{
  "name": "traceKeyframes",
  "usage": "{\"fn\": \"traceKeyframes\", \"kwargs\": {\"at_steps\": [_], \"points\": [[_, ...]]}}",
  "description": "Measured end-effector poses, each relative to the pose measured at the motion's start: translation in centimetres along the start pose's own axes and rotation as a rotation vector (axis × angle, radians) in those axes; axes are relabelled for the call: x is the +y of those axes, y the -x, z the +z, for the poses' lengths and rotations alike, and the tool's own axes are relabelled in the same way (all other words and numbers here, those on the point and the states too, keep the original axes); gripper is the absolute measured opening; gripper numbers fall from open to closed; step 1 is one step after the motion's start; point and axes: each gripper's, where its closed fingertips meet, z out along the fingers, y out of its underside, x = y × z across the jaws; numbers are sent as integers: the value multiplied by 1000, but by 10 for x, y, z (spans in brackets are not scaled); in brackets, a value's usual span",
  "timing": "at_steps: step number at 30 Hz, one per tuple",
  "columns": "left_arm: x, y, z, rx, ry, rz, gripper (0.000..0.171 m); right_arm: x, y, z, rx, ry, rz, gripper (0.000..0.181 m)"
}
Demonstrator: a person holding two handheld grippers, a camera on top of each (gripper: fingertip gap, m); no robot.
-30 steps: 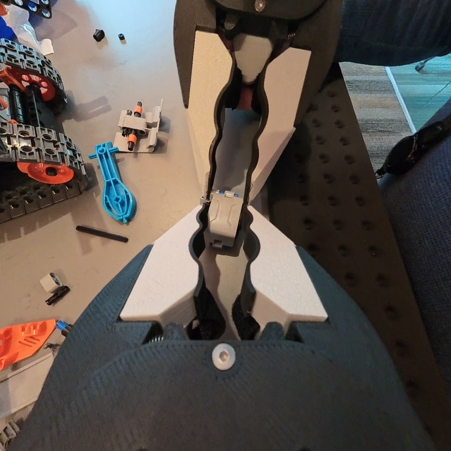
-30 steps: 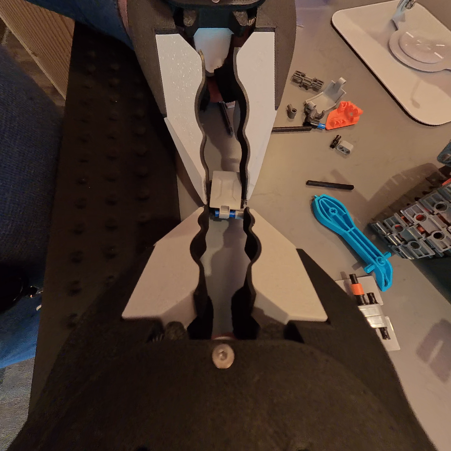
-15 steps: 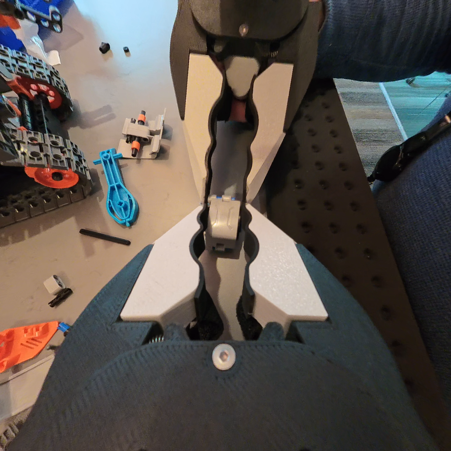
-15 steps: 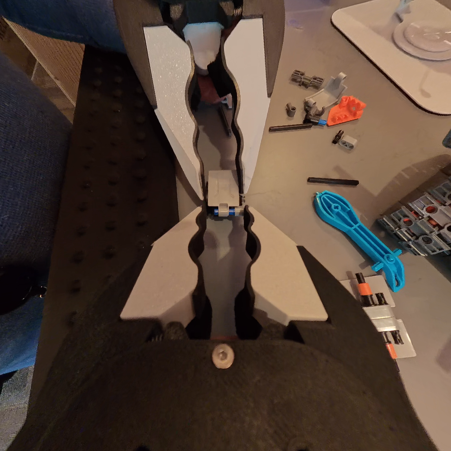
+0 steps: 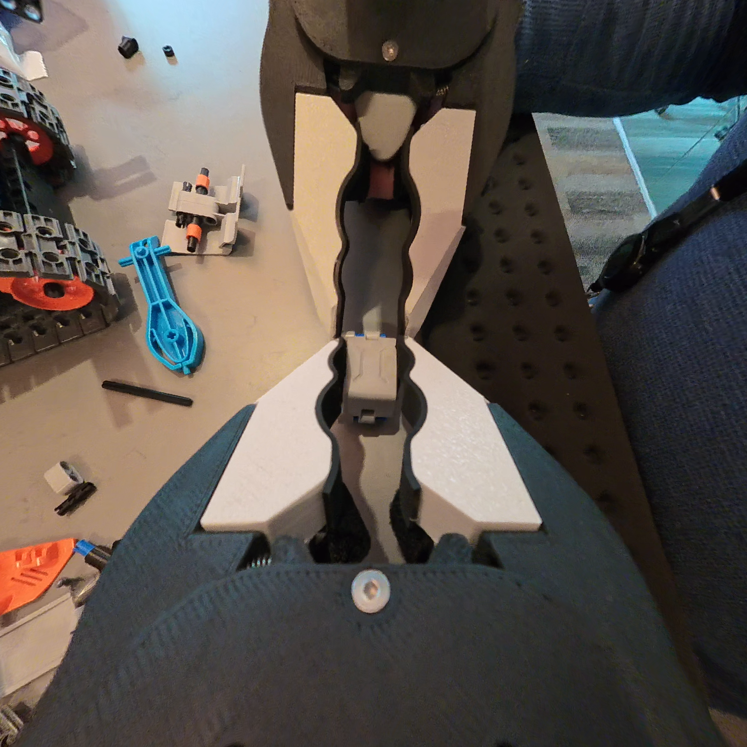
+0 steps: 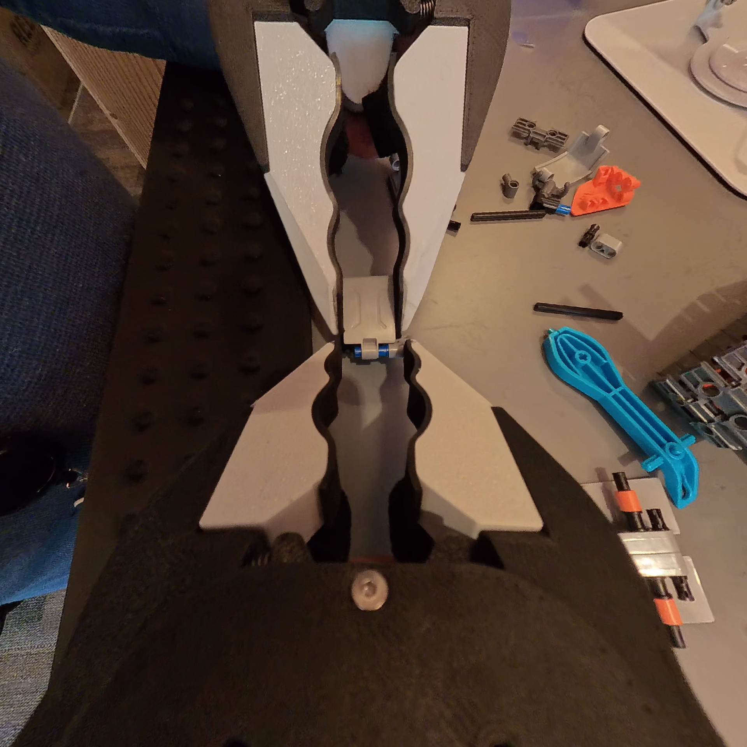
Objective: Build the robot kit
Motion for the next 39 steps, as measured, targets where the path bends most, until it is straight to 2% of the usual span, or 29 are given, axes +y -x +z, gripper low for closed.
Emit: {"fn": "traceKeyframes", "kwargs": {"at_steps": [8,15,21,39], "points": [[3,0,0,-17,50,33,22,-1,1,-1,5,-7,-11,27],[1,1,1,-94,-23,33,22,0,1,-1,12,5,-3,27],[1,1,2,-143,-26,47,21,1,3,-1,-2,10,6,26],[0,2,3,-169,-39,26,21,1,1,-2,19,28,8,25]]}}
